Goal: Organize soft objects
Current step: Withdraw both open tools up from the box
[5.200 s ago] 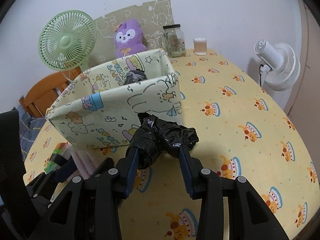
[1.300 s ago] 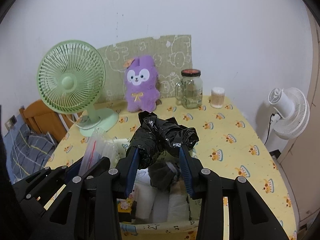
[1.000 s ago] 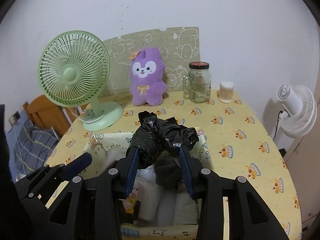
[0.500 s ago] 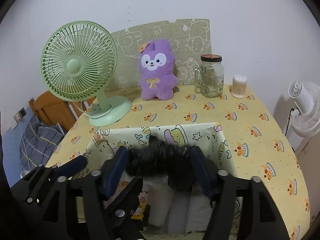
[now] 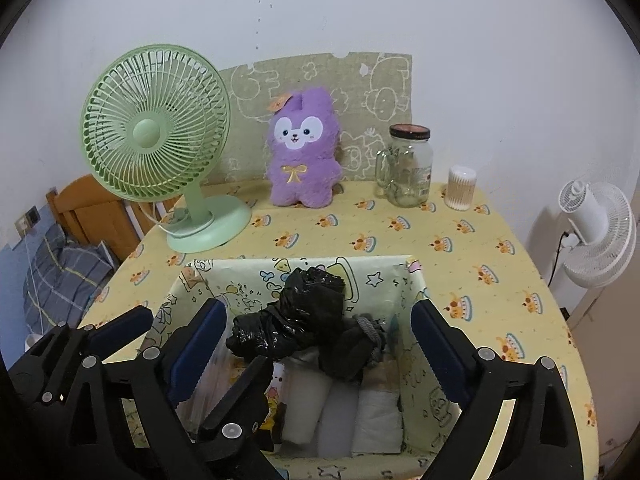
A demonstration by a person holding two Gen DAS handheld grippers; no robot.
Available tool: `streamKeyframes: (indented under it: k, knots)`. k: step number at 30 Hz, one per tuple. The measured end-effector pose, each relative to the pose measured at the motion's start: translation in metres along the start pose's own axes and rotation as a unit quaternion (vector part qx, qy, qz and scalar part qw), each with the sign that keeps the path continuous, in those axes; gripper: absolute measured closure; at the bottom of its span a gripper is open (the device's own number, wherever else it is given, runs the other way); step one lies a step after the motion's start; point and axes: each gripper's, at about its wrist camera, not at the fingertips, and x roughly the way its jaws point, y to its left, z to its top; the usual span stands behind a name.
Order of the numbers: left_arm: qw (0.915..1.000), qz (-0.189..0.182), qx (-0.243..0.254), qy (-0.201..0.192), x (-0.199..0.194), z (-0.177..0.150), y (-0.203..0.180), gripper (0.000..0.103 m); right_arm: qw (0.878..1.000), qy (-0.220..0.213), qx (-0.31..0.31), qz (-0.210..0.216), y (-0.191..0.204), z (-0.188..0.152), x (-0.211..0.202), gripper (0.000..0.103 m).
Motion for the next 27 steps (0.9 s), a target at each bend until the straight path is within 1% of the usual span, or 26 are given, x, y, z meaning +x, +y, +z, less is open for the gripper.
streamKeyframes:
  k: [7,27]
  knots:
    - [1.0000,-0.004,0.002,-0.006,-0.014,-0.001,-0.006,0.007,1.000,-0.007,0.006,-0.012,-0.003,-0.002,-0.019,0.006]
    - [0.9986,0.009,0.007,-0.051,-0.071,-0.008,-0.025,0.001,0.998,-0.045,0.012,-0.033,-0.007,-0.009,-0.083,0.006]
